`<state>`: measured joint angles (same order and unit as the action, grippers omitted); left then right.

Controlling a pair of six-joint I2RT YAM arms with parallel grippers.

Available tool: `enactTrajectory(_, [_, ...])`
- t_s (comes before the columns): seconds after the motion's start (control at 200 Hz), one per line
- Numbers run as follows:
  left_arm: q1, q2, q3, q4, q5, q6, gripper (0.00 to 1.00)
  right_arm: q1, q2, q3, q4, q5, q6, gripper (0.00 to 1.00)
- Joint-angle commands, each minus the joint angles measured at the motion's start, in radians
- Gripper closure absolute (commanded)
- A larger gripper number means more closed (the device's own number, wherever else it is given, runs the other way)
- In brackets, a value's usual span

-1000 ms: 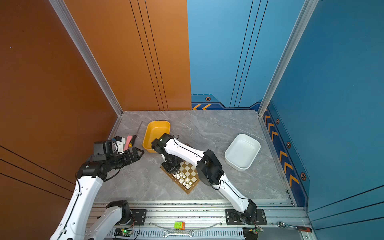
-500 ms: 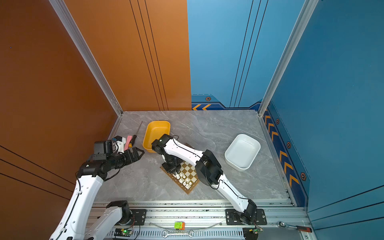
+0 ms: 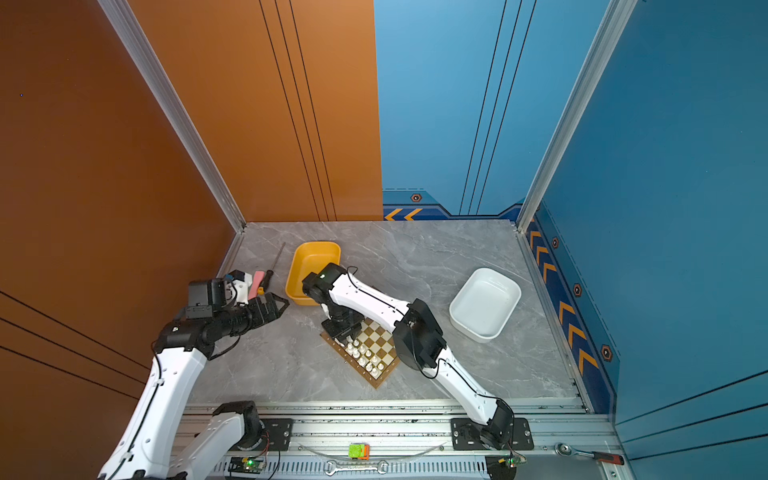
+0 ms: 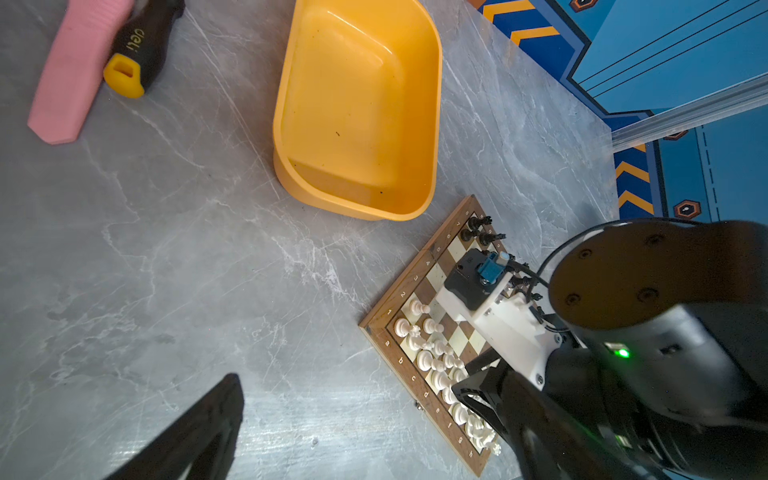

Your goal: Set up the chess pieces on the board

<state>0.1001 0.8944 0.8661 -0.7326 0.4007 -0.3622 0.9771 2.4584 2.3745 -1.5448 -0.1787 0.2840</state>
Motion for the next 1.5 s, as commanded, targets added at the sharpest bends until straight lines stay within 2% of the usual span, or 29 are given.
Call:
enactTrajectory(0.0, [0.01, 0.003, 0.032, -0.004, 0.026, 0.016, 0.02, -0.008, 0.001, 0.028, -0.024, -0.001, -0.017, 0.67])
enactTrajectory(0.135, [0.012, 0.004, 0.043, -0.005, 0.011, 0.015, 0.02, -0.011, -0.043, 0.032, -0.016, -0.021, -0.03, 0.6])
enactTrajectory(0.165, [0.011, 0.005, 0.046, -0.005, 0.006, 0.015, 0.02, -0.015, -0.057, 0.032, -0.014, -0.033, -0.037, 0.57])
enactTrajectory(0.26, [0.012, 0.006, 0.057, -0.001, -0.016, 0.013, 0.02, -0.026, -0.117, 0.034, -0.003, -0.047, -0.062, 0.36])
enactTrajectory(0.381, [0.011, 0.004, 0.054, 0.026, -0.098, 0.012, 0.02, -0.052, -0.233, 0.026, 0.028, -0.043, -0.095, 0.28])
enactTrajectory(0.411, [0.012, 0.004, 0.053, 0.038, -0.121, 0.015, 0.02, -0.06, -0.265, 0.018, 0.041, -0.048, -0.107, 0.21])
enactTrajectory(0.426, [0.011, 0.002, 0.053, 0.045, -0.133, 0.019, 0.02, -0.063, -0.285, 0.011, 0.05, -0.049, -0.111, 0.06])
enactTrajectory(0.446, [0.011, 0.003, 0.053, 0.053, -0.149, 0.02, 0.02, -0.069, -0.31, -0.003, 0.063, -0.047, -0.121, 0.0])
enactTrajectory(0.616, [0.008, 0.026, 0.091, 0.121, -0.277, 0.067, 0.02, -0.129, -0.545, -0.191, 0.141, 0.141, -0.191, 0.0])
enactTrajectory(0.736, [-0.006, 0.048, 0.066, 0.22, -0.367, 0.116, 0.02, -0.224, -0.744, -0.426, 0.266, 0.265, -0.184, 0.0])
enactTrajectory(0.811, [-0.019, 0.045, 0.004, 0.331, -0.447, 0.142, 0.02, -0.33, -0.869, -0.599, 0.373, 0.237, -0.169, 0.0])
enactTrajectory(0.871, [-0.03, 0.034, -0.075, 0.485, -0.509, 0.168, 0.02, -0.402, -0.952, -0.741, 0.486, 0.251, -0.15, 0.0])
enactTrajectory(0.941, [-0.035, 0.023, -0.18, 0.701, -0.525, 0.211, 0.02, -0.477, -1.044, -0.891, 0.614, 0.287, -0.142, 0.0])
enactTrajectory(1.017, [-0.045, 0.036, -0.25, 0.839, -0.558, 0.219, 0.02, -0.563, -1.148, -1.037, 0.74, 0.304, -0.131, 0.0])
enactTrajectory(1.122, [-0.062, 0.108, -0.251, 0.871, -0.583, 0.227, 0.02, -0.684, -1.294, -1.22, 0.888, 0.256, -0.171, 0.0])
enactTrajectory(1.262, [-0.101, 0.201, -0.261, 0.94, -0.627, 0.263, 0.02, -0.734, -1.463, -1.414, 1.053, 0.317, -0.244, 0.0])
enactTrajectory(1.492, [-0.113, 0.292, -0.333, 1.028, -0.642, 0.312, 0.02, -0.791, -1.463, -1.572, 1.225, 0.334, -0.229, 0.0])
